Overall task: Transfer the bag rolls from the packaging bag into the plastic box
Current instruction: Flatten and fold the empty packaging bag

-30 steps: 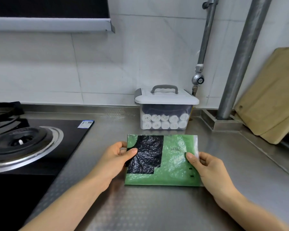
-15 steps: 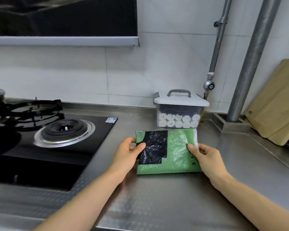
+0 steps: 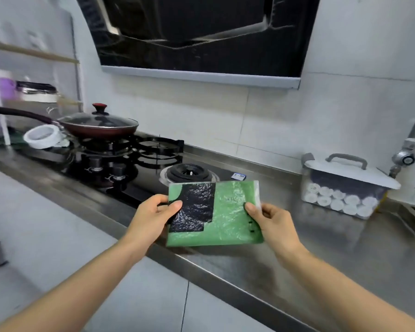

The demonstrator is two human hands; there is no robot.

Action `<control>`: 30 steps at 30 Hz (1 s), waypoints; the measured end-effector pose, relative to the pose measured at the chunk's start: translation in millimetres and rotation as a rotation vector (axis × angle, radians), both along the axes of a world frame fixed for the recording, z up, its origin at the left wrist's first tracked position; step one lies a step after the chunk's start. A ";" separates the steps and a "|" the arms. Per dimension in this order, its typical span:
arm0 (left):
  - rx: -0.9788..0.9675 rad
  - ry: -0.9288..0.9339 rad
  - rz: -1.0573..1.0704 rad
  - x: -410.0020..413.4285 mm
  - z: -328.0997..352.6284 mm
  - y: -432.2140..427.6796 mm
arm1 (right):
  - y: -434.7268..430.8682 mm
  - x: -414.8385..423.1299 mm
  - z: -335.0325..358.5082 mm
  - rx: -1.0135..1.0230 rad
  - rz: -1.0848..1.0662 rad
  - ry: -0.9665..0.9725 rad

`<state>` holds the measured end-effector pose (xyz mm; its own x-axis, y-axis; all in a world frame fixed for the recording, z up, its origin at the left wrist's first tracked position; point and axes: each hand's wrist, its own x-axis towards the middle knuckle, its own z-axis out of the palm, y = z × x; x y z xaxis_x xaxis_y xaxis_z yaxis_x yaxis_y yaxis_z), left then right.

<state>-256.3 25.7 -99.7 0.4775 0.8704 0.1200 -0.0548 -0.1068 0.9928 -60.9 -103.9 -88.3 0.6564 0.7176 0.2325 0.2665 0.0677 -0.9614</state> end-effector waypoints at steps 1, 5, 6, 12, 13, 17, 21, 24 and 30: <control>-0.015 -0.011 0.031 -10.6 -1.7 3.2 | 7.8 -8.1 -0.3 -0.001 0.024 -0.011; -0.056 -0.040 0.140 -58.1 -15.2 15.0 | 35.3 -48.4 -2.9 -0.005 0.145 -0.041; -0.065 -0.047 0.162 -69.4 -19.4 16.8 | 40.3 -58.9 -2.1 -0.007 0.176 -0.054; -0.142 -0.067 0.246 -113.9 -39.8 21.8 | 60.0 -104.9 -5.7 -0.035 0.288 -0.059; -0.160 -0.071 0.259 -119.9 -44.7 22.9 | 63.0 -111.0 -7.6 -0.038 0.302 -0.062; -0.231 -0.091 0.323 -141.5 -69.7 26.6 | 74.9 -136.7 -17.2 -0.077 0.370 -0.132; -0.294 -0.097 0.394 -161.8 -99.3 32.9 | 87.9 -161.7 -34.1 -0.107 0.429 -0.234; -0.340 -0.084 0.452 -177.6 -124.4 37.0 | 100.2 -179.7 -51.7 -0.139 0.480 -0.267; -0.450 -0.042 0.568 -202.5 -179.7 45.6 | 124.7 -207.7 -93.9 -0.214 0.546 -0.313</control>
<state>-458.7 71.2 -279.5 -0.0603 0.9522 -0.2996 -0.1517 0.2879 0.9456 -268.6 20.7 -182.2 0.1104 0.9795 0.1684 0.5169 0.0881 -0.8515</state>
